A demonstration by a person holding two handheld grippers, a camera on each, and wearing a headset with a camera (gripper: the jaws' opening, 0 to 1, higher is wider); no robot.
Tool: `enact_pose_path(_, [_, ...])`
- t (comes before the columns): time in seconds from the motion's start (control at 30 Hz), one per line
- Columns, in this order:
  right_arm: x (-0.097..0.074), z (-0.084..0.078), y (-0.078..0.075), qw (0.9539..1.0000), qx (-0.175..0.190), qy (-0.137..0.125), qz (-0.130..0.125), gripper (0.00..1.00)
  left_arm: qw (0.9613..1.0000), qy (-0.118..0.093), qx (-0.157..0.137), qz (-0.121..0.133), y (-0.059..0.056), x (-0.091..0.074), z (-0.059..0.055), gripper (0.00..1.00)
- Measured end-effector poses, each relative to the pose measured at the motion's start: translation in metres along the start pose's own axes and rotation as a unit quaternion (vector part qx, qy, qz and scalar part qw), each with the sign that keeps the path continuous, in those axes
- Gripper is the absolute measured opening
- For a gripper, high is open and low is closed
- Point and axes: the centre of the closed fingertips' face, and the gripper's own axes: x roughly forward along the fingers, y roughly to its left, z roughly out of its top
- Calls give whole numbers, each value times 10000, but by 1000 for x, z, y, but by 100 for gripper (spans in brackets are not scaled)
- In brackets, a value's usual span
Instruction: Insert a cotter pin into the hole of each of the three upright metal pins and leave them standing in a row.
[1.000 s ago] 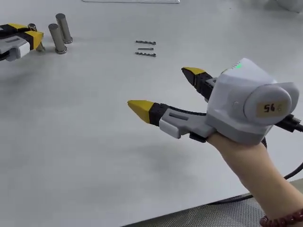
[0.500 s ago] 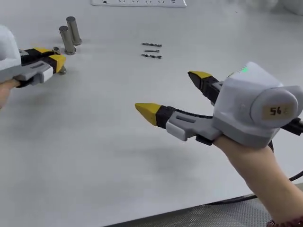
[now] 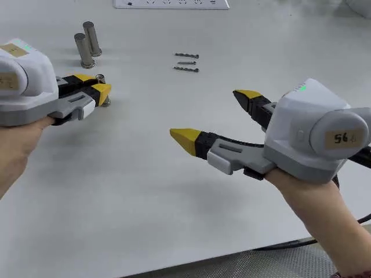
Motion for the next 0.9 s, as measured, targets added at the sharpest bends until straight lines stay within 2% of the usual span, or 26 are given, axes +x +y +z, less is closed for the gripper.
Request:
enact_pose_path(0.6, [-2, 0, 4, 10000, -38, -3, 64, 75, 9995, -95, -101, -272, -46, 13, -1, 5])
enact_pose_path(0.9, [-4, -1, 3, 10000, -12, 16, 50, 74, 9994, -103, -30, -317, -51, 13, -2, 6])
